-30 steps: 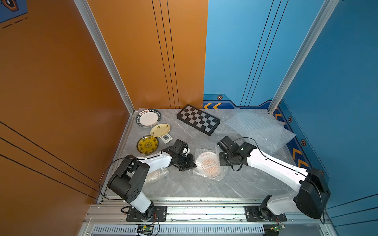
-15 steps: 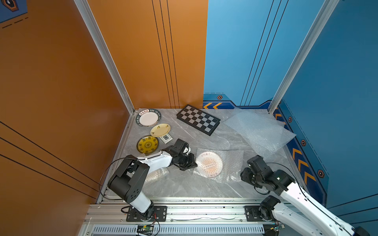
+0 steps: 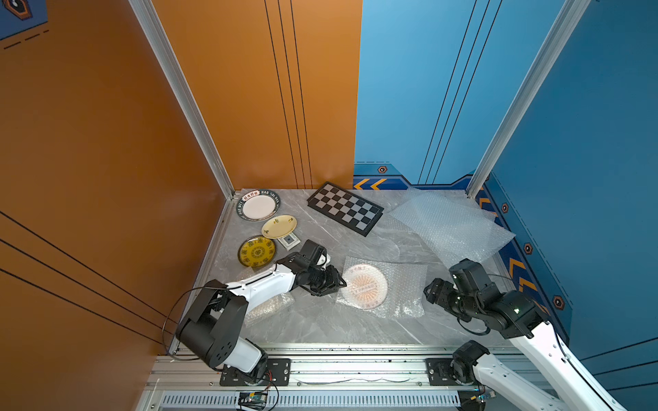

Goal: Unpack dinner plates from bubble wrap
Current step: Unwrap the bubble wrap at the center of the board.

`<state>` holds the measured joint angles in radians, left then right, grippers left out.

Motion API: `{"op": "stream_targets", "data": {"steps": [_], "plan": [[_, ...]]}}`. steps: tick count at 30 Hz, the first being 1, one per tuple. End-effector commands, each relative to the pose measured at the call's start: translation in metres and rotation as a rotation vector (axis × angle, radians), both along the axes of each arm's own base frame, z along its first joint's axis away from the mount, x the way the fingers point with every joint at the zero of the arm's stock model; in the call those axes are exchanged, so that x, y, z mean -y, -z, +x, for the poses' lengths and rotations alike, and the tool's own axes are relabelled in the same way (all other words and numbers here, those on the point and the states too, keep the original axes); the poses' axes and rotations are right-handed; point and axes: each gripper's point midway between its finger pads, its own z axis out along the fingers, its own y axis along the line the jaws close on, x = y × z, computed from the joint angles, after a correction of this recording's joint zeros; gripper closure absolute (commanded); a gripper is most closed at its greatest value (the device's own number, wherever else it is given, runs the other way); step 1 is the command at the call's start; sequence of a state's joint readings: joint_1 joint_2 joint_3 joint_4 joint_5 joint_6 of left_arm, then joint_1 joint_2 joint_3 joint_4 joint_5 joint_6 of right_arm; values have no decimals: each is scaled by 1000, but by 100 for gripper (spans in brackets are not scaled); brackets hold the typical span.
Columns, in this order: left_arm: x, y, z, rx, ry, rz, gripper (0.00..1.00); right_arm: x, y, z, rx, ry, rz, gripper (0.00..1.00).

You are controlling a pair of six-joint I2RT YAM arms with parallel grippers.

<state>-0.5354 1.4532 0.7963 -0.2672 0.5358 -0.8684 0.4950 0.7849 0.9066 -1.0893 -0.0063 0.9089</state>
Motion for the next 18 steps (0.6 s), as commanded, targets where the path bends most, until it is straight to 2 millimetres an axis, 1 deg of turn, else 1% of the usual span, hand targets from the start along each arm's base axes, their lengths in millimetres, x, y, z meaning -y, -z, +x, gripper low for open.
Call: {"op": "stream_targets", "data": {"steps": [1, 4, 6, 9, 11, 13, 18], "plan": [[-24, -6, -12, -7, -41, 60, 49, -12, -6, 13, -31, -104, -4, 13], [-37, -11, -24, -19, -72, 61, 48, -12, -3, 30, -70, -104, 44, 13], [-41, -12, -33, -39, -90, 38, 46, -7, -1, 43, -87, -92, 74, 13], [-41, -14, -48, -81, -98, -12, 46, 4, 0, 63, -88, -64, 106, 14], [-40, -15, -59, -117, -93, -46, 45, 6, 2, 76, -82, -66, 129, 15], [-40, -15, -68, -149, -93, -70, 42, 5, 7, 86, -87, -78, 139, 16], [-34, -14, -88, -230, -71, -120, 37, -1, 27, 100, -126, -116, 153, 19]]}}
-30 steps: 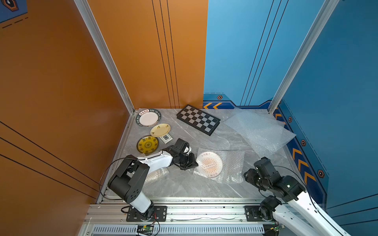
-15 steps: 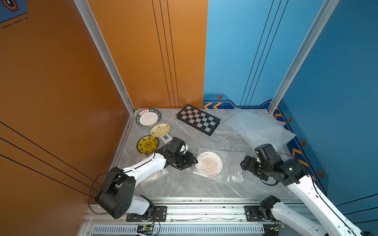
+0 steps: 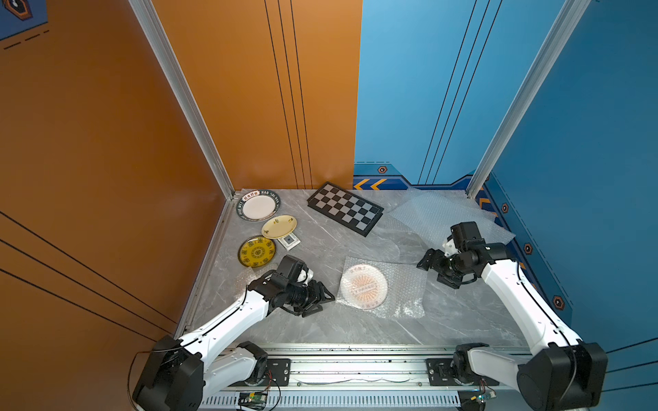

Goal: Unpack dinner plates from bubble wrap
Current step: Unwrap the bubble wrap at the center of the board.

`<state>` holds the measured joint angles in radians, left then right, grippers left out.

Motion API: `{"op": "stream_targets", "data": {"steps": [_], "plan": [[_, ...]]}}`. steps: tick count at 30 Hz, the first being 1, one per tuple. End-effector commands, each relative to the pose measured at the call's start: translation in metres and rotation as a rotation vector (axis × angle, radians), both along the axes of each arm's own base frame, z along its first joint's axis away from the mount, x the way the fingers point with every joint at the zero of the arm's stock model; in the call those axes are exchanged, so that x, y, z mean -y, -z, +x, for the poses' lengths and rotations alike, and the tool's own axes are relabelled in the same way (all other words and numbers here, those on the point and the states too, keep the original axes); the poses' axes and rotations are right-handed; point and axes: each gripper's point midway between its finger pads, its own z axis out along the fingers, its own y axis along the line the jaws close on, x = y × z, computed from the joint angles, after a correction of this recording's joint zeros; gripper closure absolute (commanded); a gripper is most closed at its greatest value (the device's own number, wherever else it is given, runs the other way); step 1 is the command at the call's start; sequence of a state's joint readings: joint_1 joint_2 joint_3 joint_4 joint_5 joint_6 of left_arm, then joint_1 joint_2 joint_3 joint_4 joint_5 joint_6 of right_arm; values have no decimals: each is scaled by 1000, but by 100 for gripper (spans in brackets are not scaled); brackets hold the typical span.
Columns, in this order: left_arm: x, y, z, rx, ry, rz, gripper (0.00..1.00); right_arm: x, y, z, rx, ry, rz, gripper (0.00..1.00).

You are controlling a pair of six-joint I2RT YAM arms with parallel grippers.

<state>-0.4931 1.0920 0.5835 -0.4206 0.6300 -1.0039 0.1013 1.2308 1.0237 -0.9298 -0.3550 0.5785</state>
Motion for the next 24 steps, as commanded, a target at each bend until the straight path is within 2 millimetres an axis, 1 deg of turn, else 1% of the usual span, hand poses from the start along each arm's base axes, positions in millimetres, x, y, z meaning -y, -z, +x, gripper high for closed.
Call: {"op": "stream_targets", "data": {"steps": [1, 4, 9, 15, 19, 24], "plan": [[6, 1, -19, -98, 24, -51, 36, -7, 2, 14, 39, -63, 28, 19], [16, 8, -19, -124, 32, -79, 34, -7, 10, 18, 29, -58, 31, 20], [50, 15, -7, -111, 83, -122, 34, -7, 18, 17, 18, -48, 32, 21], [83, 39, 8, -128, 135, -105, 35, -3, 19, 12, 21, -31, 26, 21], [93, 48, 27, -120, 117, -99, 36, -1, 22, 9, 17, -21, 38, 21], [95, 51, 59, -97, 66, -93, 38, 1, 28, 7, 11, -14, 50, 21]]}}
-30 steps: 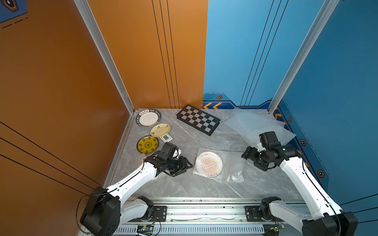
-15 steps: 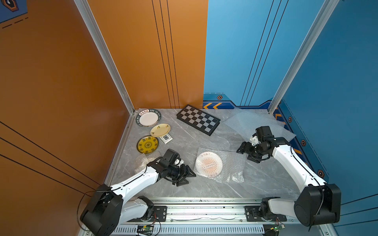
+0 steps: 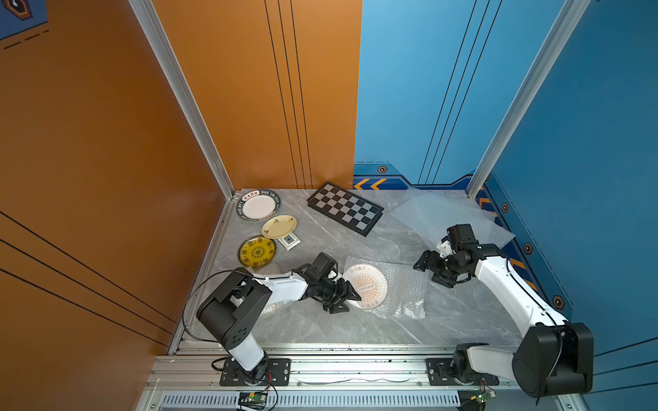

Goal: Unpack dinner plates from bubble wrap
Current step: Unwrap the bubble wrap at the center of the board.

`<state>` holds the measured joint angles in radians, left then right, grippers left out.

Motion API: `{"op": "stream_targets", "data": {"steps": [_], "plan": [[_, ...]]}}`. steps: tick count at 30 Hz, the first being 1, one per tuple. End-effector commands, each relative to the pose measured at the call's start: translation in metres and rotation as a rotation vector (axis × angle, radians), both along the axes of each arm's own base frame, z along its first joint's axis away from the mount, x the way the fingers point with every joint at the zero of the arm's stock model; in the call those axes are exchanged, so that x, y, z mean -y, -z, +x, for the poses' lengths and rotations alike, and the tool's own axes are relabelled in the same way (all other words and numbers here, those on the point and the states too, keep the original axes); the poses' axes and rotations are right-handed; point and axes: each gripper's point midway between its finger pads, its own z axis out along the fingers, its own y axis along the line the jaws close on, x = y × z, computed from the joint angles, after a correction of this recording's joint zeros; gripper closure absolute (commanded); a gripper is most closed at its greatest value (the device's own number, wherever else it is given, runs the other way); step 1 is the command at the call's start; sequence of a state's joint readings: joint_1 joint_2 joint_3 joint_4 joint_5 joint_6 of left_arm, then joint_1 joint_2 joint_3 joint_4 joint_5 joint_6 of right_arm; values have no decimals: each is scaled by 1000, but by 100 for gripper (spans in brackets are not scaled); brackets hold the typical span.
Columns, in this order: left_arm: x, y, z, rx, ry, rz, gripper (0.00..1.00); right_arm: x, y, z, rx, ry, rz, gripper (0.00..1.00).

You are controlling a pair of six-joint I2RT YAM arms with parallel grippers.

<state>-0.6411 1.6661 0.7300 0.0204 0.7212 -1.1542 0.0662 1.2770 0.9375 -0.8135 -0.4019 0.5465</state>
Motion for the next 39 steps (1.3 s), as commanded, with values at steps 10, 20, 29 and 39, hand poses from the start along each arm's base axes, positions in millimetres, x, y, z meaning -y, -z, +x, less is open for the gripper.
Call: {"op": "stream_targets", "data": {"steps": [10, 20, 29, 39], "plan": [[28, -17, 90, 76, -54, -75, 40, 2, 8, 5, 50, 51, 87, 27], [-5, -19, 77, 70, -34, -20, 40, 10, 15, 12, 93, 130, 63, 42], [-28, -33, 52, 79, -31, 4, 39, 21, 10, 18, 95, 127, -25, 47], [-41, -60, 45, 129, -47, 12, 39, 38, 6, 20, 78, 113, -121, 45]]}}
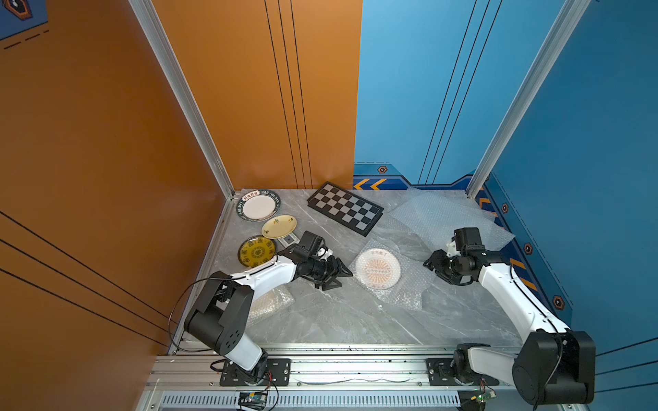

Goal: Unpack dinner plates from bubble wrap
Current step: Unwrap the bubble wrap at the center of the board.

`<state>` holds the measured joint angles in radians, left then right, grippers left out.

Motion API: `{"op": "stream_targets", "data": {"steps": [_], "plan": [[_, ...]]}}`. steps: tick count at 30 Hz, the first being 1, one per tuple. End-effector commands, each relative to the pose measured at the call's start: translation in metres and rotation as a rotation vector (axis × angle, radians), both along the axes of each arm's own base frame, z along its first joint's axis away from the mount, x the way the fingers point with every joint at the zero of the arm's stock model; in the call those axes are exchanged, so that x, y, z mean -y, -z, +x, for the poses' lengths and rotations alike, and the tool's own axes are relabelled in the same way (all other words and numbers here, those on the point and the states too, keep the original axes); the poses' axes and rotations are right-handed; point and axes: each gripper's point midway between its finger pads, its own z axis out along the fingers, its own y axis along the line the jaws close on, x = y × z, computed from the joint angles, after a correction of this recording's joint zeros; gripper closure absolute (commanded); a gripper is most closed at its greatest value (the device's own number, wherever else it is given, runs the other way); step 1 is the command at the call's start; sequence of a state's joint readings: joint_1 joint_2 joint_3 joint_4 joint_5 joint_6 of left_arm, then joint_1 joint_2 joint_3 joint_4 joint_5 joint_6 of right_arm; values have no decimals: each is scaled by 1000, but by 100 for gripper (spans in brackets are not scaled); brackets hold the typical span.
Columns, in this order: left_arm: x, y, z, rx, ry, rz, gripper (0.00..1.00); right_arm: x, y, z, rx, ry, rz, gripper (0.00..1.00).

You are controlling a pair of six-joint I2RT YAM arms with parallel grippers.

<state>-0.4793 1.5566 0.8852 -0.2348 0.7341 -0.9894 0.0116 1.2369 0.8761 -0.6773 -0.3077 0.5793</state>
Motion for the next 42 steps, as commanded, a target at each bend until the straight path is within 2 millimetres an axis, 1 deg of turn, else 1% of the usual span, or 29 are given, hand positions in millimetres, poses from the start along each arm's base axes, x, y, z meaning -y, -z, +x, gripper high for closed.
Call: {"op": "stream_targets", "data": {"steps": [1, 2, 4, 7, 9, 12, 16, 20, 22, 26, 29, 32, 34, 35, 37, 38, 39, 42], "plan": [[-8, -2, -6, 3, 1, 28, 39, 8, 4, 1, -31, -5, -47, 45], [-8, -4, -6, 8, 1, 28, 39, 7, 5, 3, -29, -5, -42, 47], [-7, -7, -4, 12, 1, 26, 39, 4, 7, 7, -25, -9, -25, 55], [-5, -12, -2, 23, 4, 23, 39, -6, 7, 12, -6, -31, -3, 75], [-3, -16, 0, 31, 4, 22, 39, -12, 3, 13, 10, -53, -5, 86], [-2, -21, 2, 42, -1, 22, 39, -21, -9, 12, 53, -86, -9, 91], [-4, -27, 3, 59, -11, 21, 39, -32, -30, 8, 131, -136, -19, 93], [-7, -32, 4, 77, -28, 24, 39, -42, -41, 1, 177, -179, -18, 93], [-8, -38, 5, 96, -36, 22, 39, -48, -45, -1, 195, -204, -17, 93], [-11, -54, 6, 142, -61, 12, 39, -63, -61, -6, 252, -268, -13, 93], [-13, -66, 5, 176, -77, 2, 39, -78, -77, -11, 309, -317, 11, 93], [-12, -83, 3, 226, -92, -19, 39, -91, -88, -17, 341, -359, 41, 93], [-11, -93, 3, 246, -117, -45, 38, -99, -92, -22, 349, -391, 69, 93], [-10, -98, 3, 257, -133, -63, 37, -102, -92, -24, 347, -403, 79, 93], [-5, -101, 1, 260, -163, -82, 35, -106, -90, -29, 345, -433, 94, 93], [2, -105, 2, 271, -176, -102, 34, -108, -90, -31, 345, -447, 99, 93], [9, -104, 1, 268, -179, -113, 33, -109, -88, -33, 344, -463, 103, 93], [38, -102, -1, 246, -196, -139, 31, -115, -84, -40, 338, -525, 135, 92]]}}
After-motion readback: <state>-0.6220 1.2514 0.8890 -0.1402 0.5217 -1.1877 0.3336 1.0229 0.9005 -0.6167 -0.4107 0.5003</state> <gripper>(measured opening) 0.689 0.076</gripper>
